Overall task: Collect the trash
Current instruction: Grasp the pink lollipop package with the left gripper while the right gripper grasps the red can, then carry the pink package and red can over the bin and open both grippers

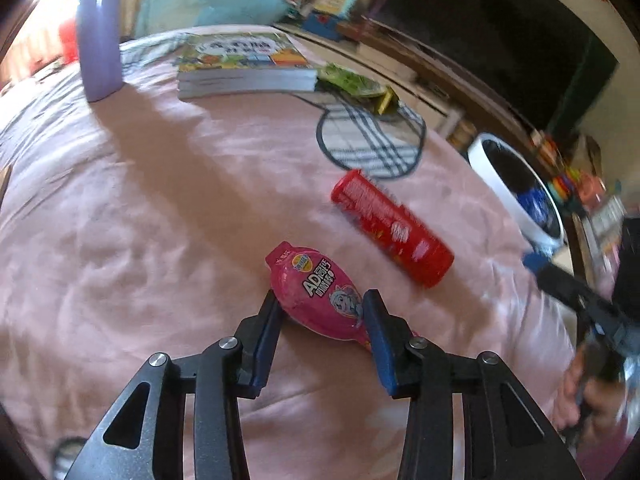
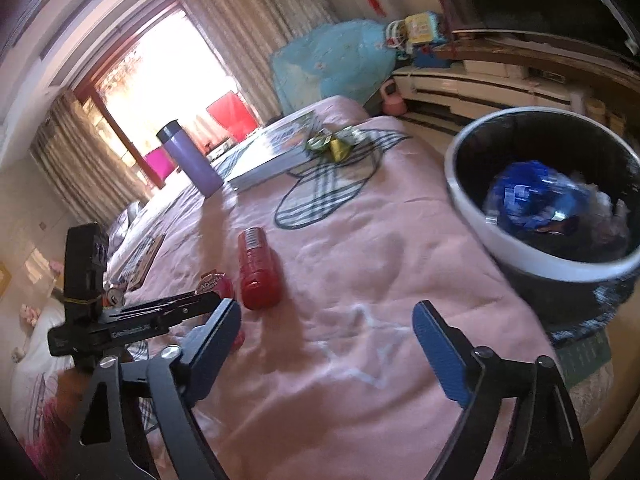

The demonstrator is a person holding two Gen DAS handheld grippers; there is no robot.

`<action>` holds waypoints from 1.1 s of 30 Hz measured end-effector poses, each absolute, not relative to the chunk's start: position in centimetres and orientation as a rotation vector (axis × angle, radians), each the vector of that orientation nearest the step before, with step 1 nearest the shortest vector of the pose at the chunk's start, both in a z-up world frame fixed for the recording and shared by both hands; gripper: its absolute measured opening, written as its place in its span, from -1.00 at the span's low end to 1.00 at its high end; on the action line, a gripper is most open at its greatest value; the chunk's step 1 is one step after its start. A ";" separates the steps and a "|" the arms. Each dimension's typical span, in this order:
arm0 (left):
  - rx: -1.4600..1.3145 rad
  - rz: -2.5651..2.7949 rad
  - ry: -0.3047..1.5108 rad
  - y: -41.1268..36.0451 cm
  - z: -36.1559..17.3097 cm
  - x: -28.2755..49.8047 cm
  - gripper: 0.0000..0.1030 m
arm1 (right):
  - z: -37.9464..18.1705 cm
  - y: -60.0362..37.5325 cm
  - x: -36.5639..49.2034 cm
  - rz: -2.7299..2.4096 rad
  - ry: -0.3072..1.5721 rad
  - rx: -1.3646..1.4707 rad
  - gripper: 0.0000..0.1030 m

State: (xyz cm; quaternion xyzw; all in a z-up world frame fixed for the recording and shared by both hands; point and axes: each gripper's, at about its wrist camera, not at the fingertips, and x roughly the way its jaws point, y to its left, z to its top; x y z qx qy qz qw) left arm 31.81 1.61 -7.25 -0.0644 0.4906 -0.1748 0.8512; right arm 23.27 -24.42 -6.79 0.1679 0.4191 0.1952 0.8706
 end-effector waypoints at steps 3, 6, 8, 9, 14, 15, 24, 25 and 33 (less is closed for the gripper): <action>-0.098 -0.395 1.053 2.8 -7.2 32.1 -0.21 | -6.9 -22.4 24.3 0.442 0.900 0.317 0.52; -0.137 -0.393 1.046 4.0 -7.3 32.6 -0.20 | -7.0 -20.1 25.6 0.467 0.927 0.269 0.29; -0.173 -0.392 1.036 4.7 -7.5 32.7 -0.15 | -7.2 -18.9 26.3 0.473 0.939 0.237 0.16; -0.190 -0.390 1.033 5.1 -7.7 33.0 -0.14 | -7.4 -17.9 27.0 0.473 0.951 0.209 0.10; -0.202 -0.402 1.019 5.2 -8.2 33.1 -0.05 | -8.5 -15.0 29.3 0.496 1.002 0.144 0.03; -0.190 -0.404 1.020 4.9 -8.1 33.2 0.00 | -8.7 -14.6 29.6 0.500 1.011 0.136 -0.02; -0.036 -0.438 1.025 0.2 -7.9 35.6 0.04 | -8.8 -19.1 27.0 0.351 0.986 0.202 -0.31; -0.008 -0.426 1.018 -0.7 -8.0 35.7 0.08 | -8.7 -20.1 26.5 0.315 0.978 0.212 -0.31; -0.030 -0.330 0.990 -2.2 -8.1 33.6 0.39 | -8.6 -23.0 25.9 0.283 0.973 0.292 -0.24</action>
